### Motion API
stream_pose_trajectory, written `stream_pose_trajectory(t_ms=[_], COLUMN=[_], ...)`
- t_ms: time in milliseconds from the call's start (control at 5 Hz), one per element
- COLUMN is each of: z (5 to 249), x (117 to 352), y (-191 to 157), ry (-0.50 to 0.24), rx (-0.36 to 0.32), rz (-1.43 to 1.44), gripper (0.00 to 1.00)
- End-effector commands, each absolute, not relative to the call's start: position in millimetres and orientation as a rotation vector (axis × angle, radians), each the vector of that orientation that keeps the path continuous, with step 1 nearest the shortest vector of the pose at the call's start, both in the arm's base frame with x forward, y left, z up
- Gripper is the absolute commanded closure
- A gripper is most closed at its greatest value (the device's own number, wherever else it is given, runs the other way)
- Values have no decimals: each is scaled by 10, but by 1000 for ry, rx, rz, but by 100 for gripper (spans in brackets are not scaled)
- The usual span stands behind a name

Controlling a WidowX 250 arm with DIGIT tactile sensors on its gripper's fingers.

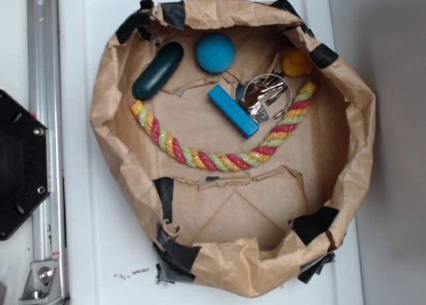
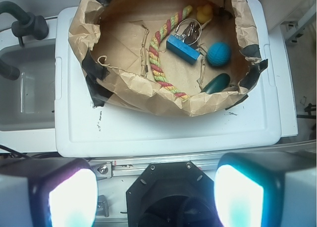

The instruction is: Grab the blue block.

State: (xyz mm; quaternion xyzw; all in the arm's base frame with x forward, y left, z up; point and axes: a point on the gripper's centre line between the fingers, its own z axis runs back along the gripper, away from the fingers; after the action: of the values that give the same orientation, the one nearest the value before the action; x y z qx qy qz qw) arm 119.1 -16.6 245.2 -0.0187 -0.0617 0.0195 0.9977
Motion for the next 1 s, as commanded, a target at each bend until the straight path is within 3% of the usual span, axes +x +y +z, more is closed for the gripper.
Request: stream_pose_trajectory(t_ms=[0,200,400,600,800], z=[2452,2238,2019,1495,957], x=[1191,1691,2205,2702,2856], y=[-166,-34,4,1,110], ry=[-123,-112,-124,-83,-9], rx=[-37,30,23,-5,-32], rz=[39,-135,-263,-466,-593], gripper=[0,0,0,0,0])
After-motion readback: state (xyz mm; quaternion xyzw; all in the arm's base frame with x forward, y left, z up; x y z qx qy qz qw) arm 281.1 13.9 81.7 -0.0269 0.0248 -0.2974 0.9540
